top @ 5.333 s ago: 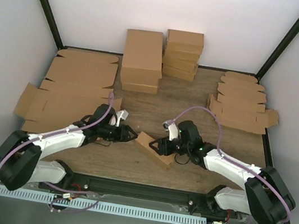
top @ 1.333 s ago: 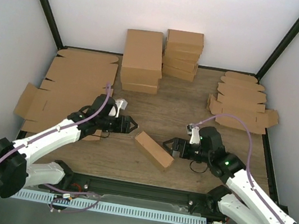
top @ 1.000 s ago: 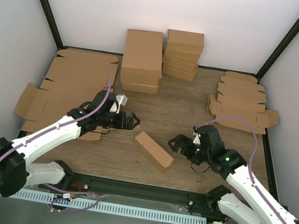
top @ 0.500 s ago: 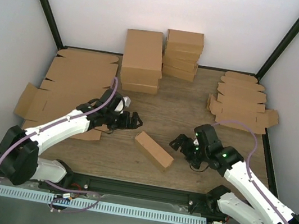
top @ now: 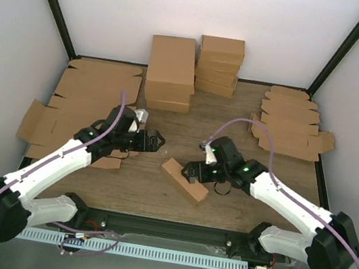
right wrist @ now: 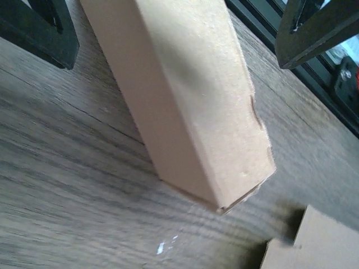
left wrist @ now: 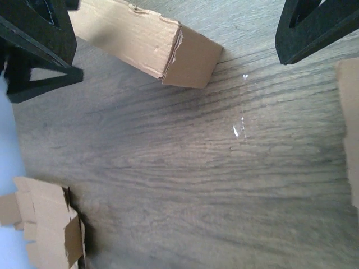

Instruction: Fold the paper box

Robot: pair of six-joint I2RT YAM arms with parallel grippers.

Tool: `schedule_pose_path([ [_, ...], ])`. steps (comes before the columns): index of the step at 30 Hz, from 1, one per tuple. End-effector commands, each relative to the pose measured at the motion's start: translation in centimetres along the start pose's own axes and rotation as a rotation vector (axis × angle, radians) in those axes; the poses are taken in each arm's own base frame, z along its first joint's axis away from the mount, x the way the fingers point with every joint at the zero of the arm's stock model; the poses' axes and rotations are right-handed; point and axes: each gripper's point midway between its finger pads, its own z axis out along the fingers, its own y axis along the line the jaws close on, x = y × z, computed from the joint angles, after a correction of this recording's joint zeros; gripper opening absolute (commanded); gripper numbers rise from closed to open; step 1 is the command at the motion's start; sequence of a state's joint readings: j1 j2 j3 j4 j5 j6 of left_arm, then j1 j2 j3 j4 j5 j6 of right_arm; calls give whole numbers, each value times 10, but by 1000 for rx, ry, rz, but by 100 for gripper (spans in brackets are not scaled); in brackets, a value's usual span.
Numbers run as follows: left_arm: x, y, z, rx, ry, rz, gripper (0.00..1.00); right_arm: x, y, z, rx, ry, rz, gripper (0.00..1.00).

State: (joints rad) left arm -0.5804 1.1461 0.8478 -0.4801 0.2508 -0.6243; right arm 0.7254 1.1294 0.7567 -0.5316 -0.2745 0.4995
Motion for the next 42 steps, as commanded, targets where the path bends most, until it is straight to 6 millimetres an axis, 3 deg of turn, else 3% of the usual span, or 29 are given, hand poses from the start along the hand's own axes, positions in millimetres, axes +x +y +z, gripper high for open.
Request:
schedule_pose_path([
  [1, -15, 6, -26, -53, -118, 15, 100, -25, 26, 4, 27, -72, -239, 100],
  [9, -14, 13, -40, -96, -141, 35, 100, -17, 27, 21, 114, -13, -370, 99],
  [13, -13, 15, -39, -103, -139, 35, 100, -9, 24, 32, 146, 37, -398, 91],
  [19, -15, 16, -41, -109, -145, 34, 100, 2, 41, 38, 115, 54, -475, 86],
  [30, -13, 19, -42, -123, -143, 36, 100, 8, 29, 51, 264, 98, -525, 75],
  [34, -13, 19, -44, -126, -143, 37, 100, 0, 29, 47, 317, 64, -535, 66],
  [37, -14, 19, -46, -131, -152, 37, 100, -19, 33, 31, 397, -30, -570, 57],
  [42, -17, 19, -53, -137, -174, 34, 100, -48, 54, 5, 505, -196, -717, 56],
])
